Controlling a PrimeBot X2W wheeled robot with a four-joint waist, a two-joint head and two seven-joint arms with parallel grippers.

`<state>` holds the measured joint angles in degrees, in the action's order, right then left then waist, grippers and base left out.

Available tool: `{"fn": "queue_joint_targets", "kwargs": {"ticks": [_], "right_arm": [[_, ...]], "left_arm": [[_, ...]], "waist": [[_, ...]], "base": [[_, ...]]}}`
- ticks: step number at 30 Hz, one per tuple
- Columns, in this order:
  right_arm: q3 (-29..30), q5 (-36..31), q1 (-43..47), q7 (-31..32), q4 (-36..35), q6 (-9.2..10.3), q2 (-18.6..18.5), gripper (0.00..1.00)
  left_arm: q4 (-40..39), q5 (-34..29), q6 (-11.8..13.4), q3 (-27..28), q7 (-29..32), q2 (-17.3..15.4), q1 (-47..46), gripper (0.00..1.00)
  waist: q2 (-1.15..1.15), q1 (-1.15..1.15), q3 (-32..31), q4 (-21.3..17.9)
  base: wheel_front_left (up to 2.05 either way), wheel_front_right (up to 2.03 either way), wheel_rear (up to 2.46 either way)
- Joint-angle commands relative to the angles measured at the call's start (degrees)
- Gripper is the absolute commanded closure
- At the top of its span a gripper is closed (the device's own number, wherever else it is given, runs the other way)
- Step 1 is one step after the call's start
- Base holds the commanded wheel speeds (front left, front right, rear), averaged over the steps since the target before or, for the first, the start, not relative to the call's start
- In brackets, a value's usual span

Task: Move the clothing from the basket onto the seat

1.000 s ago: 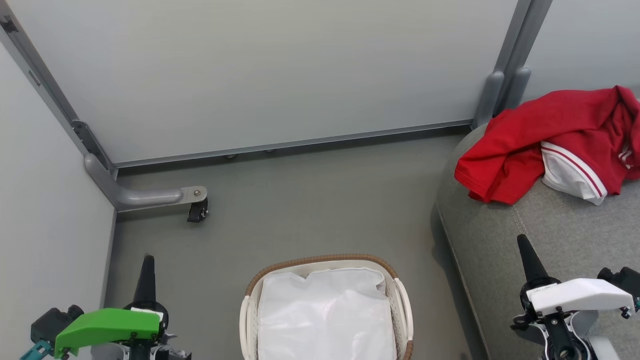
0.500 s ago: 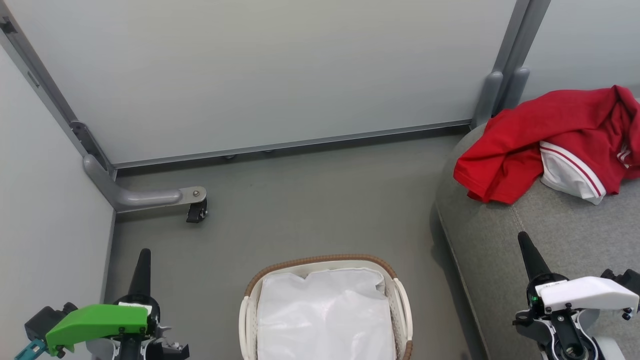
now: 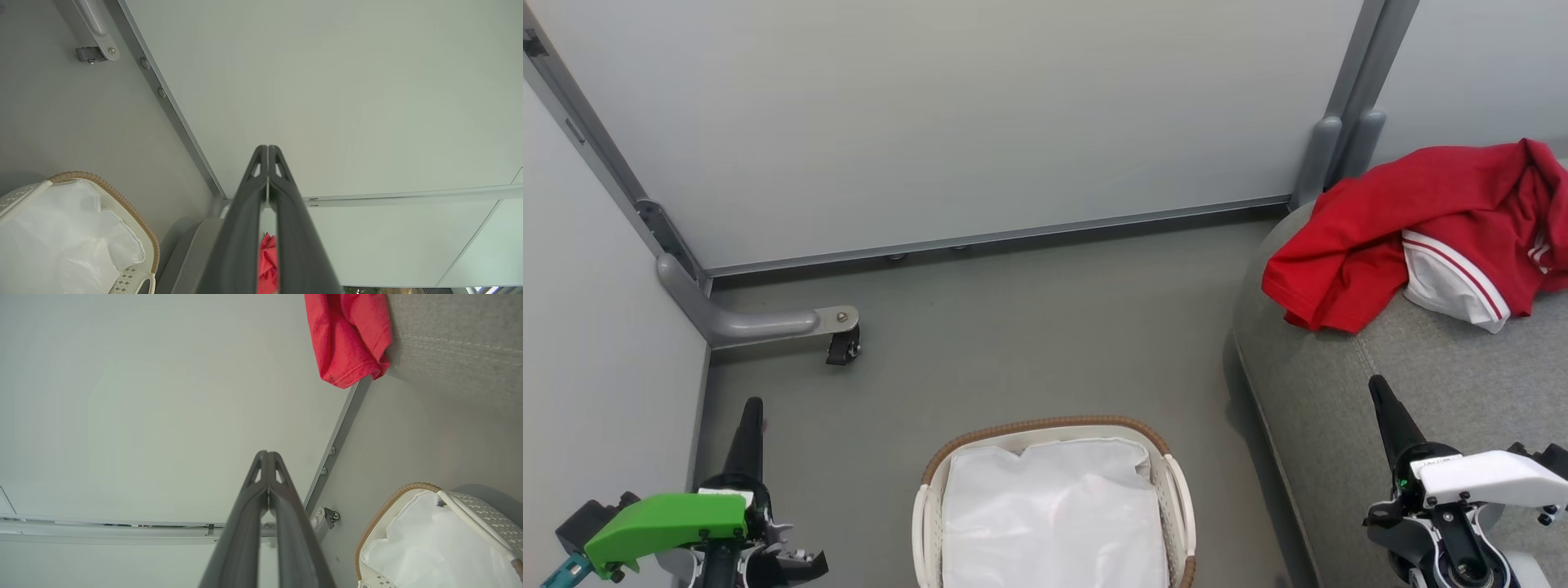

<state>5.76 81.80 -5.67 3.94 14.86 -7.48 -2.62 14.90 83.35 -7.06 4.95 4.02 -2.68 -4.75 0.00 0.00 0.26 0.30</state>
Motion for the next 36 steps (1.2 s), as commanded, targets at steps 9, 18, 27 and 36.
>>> {"fn": "queue_joint_targets", "kwargs": {"ticks": [9, 18, 27, 36], "right_arm": [[0.5, 4.7, -0.8, 1.2, -0.7, -0.02, -0.4, 1.00], [0.7, 8.4, -0.8, 2.2, -0.8, -0.02, -0.4, 1.00], [0.9, 10.7, -0.8, 2.8, -1.0, -0.02, -0.4, 1.00], [0.9, 10.7, -0.7, 2.8, -1.0, -0.02, -0.4, 1.00]], "left_arm": [[-0.7, 4.2, -0.4, 0.9, 1.1, -0.3, -1.4, 1.00], [-0.8, 7.2, -0.5, 1.4, 2.0, -0.3, -1.8, 1.00], [-0.9, 9.2, -0.6, 1.7, 2.7, -0.4, -1.8, 1.00], [-0.9, 9.2, -0.6, 1.7, 2.7, -0.4, -1.8, 1.00]], "waist": [[0.00, 0.00, 0.0, -0.1], [0.00, 0.00, -0.1, -0.2], [0.00, 0.00, -0.1, -0.3], [0.00, 0.00, -0.1, -0.3]], "base": [[0.00, 0.00, 0.00], [0.00, 0.00, 0.00], [0.00, 0.00, 0.00], [0.00, 0.00, 0.00]]}}
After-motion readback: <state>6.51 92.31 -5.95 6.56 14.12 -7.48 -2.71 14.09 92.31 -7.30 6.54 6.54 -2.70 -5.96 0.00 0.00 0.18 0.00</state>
